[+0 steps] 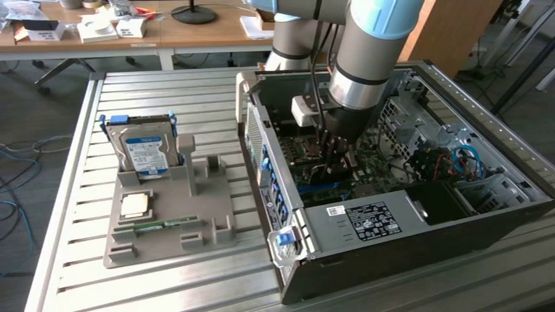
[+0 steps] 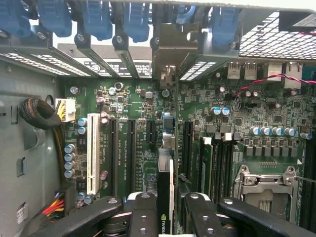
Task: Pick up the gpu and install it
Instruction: 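Insert the gpu into the slot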
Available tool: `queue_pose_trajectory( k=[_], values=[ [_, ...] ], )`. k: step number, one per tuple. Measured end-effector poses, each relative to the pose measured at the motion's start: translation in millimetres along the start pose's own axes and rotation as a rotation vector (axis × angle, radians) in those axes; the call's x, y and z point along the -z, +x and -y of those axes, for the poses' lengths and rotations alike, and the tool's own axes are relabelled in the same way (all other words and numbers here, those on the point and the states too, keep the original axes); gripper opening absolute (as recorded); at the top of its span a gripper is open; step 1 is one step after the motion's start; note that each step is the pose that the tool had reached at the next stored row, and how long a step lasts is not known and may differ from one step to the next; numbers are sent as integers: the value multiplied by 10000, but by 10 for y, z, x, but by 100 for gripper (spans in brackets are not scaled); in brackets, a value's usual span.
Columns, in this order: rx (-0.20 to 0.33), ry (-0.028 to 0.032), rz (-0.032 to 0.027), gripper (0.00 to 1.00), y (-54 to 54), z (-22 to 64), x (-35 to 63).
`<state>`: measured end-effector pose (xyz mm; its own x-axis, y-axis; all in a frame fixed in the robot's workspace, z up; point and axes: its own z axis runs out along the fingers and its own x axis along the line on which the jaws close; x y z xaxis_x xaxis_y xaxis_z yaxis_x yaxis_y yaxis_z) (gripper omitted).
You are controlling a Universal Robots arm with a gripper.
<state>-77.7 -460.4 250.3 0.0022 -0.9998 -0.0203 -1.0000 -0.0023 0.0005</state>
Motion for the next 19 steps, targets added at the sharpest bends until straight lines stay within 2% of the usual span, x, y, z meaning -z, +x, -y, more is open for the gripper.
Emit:
queue_pose_trajectory(
  k=[19],
  values=[
    [-16, 2, 3, 26, -3, -1, 30]
  ],
)
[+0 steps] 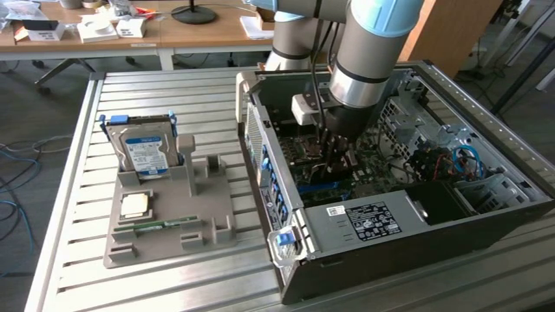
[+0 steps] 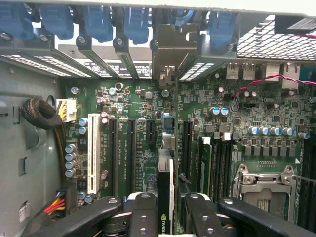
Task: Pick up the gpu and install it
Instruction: 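Insert the gpu into the slot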
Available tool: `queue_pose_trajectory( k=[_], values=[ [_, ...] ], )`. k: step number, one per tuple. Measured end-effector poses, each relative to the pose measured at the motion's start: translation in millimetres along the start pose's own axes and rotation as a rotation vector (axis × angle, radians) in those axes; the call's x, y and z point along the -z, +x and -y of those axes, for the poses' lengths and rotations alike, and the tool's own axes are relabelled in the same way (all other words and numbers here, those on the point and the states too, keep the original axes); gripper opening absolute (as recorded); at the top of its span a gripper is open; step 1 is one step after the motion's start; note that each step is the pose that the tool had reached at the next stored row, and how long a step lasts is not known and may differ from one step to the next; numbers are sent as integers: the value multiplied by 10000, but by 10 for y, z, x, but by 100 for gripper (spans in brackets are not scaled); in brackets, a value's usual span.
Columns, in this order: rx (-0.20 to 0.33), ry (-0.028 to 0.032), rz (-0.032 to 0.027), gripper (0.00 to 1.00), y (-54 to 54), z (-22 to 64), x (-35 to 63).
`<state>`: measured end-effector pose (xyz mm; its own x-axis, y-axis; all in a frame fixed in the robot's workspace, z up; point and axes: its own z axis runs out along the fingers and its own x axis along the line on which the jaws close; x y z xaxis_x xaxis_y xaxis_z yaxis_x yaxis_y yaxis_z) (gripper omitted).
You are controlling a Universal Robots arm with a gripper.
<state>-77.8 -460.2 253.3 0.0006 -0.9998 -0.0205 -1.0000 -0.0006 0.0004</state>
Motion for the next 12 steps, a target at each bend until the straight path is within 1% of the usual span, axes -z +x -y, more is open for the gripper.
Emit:
queue_pose_trajectory(
  k=[9, 12],
  values=[
    [-205, 4, -3, 26, 0, -1, 0],
    [-385, 7, -7, 26, 0, -1, 0]
  ],
)
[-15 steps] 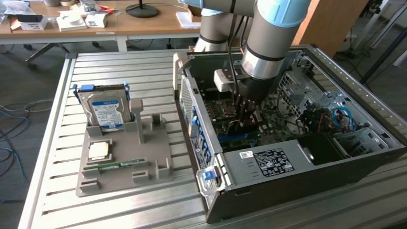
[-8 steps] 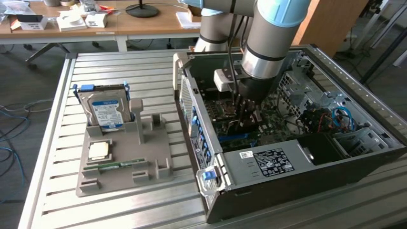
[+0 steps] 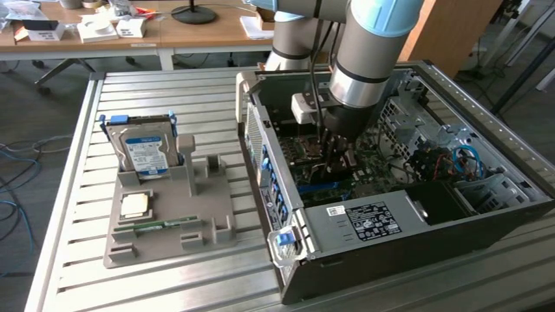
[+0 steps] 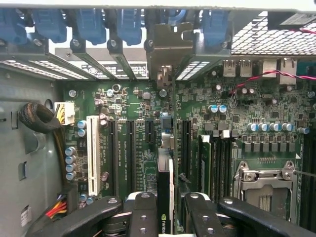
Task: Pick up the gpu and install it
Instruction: 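Insert the gpu into the slot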
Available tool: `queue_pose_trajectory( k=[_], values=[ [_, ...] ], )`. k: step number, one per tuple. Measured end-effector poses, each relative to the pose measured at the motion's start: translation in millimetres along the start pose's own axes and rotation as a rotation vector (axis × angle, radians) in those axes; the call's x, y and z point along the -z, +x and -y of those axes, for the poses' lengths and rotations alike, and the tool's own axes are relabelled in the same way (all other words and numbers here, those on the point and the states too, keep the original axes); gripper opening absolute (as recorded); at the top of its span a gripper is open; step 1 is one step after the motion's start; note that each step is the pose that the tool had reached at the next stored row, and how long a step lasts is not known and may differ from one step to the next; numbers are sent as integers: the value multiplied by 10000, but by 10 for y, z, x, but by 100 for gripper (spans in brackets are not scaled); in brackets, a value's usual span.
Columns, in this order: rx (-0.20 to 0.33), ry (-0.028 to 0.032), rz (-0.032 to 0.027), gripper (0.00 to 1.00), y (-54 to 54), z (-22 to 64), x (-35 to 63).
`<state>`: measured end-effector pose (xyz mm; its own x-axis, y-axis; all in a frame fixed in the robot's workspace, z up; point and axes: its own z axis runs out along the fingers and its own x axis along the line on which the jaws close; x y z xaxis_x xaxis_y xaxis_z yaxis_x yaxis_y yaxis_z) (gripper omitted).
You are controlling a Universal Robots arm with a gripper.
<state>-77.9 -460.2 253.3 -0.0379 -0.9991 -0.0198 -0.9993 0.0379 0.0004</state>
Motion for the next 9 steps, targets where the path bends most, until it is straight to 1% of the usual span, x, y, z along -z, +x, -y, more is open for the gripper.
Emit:
queue_pose_trajectory(
  k=[2, 9],
  values=[
    [-82, 2, 1, 26, 0, 0, 0],
    [-90, 4, 2, 26, -3, -3, 0]
  ],
)
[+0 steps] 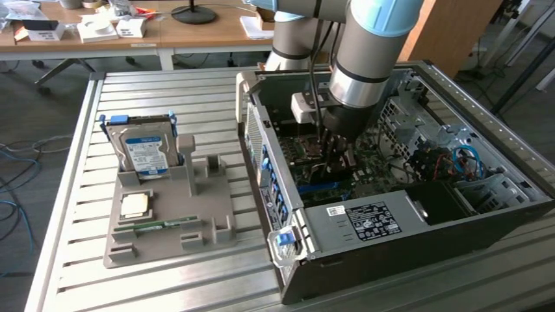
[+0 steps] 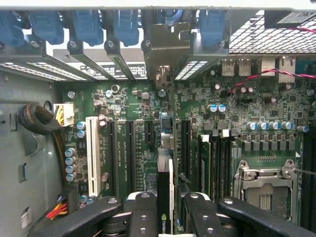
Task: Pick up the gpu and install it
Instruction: 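Insert the gpu into the slot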
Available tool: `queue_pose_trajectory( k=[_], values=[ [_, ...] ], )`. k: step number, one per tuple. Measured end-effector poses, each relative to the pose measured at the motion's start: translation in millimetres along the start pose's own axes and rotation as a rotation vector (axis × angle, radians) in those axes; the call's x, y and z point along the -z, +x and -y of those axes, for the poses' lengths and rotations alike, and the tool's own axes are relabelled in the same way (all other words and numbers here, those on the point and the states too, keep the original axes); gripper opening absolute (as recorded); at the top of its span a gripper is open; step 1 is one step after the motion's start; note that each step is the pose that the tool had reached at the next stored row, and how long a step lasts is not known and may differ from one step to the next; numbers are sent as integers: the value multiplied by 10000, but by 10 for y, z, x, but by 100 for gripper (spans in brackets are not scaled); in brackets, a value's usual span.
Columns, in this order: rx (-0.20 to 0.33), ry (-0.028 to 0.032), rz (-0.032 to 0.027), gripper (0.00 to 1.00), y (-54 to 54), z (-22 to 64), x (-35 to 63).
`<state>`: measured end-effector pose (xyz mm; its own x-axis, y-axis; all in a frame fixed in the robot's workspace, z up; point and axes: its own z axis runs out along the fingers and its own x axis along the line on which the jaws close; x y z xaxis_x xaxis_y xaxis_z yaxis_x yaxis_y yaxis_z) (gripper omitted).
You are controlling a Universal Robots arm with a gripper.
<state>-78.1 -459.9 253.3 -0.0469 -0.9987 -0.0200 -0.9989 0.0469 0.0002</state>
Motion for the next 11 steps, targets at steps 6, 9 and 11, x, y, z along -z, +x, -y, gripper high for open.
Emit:
queue_pose_trajectory(
  k=[6, 9, 11],
  values=[
    [1, -1, 0, 26, 0, -2, 0],
    [2, -1, 0, 26, 0, -4, 0],
    [2, -1, 0, 26, 0, -4, 0]
  ],
)
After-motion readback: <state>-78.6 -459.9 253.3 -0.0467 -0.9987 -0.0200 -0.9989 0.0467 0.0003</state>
